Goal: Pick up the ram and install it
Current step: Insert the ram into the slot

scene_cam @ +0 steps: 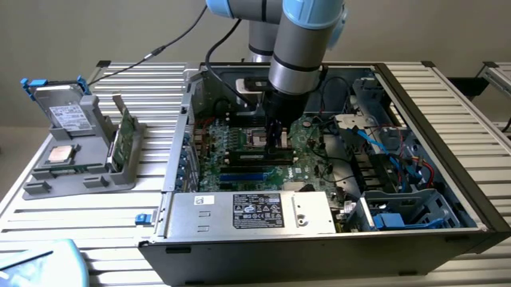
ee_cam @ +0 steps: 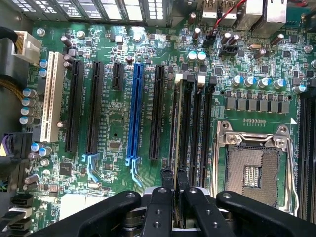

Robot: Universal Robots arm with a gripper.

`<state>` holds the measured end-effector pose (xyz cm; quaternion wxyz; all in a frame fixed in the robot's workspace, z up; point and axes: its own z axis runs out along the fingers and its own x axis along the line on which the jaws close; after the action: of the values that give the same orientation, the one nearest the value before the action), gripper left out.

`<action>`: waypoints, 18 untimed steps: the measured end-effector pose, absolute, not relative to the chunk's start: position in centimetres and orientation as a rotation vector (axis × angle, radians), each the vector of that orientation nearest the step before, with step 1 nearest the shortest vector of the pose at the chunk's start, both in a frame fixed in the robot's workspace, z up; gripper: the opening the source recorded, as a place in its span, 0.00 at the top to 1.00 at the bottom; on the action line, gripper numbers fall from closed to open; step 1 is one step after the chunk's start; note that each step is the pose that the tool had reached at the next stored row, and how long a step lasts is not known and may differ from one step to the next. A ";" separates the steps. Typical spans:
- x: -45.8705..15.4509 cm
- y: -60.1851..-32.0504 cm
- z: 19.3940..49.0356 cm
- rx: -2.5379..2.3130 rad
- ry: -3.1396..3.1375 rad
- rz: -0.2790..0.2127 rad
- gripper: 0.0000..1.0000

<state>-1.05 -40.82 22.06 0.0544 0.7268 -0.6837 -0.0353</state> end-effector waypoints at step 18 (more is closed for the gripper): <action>-1.1 -40.8 21.8 2.205 -2.079 -0.107 0.86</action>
<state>-1.05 -40.82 21.80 0.0545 0.7260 -0.6846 -0.0353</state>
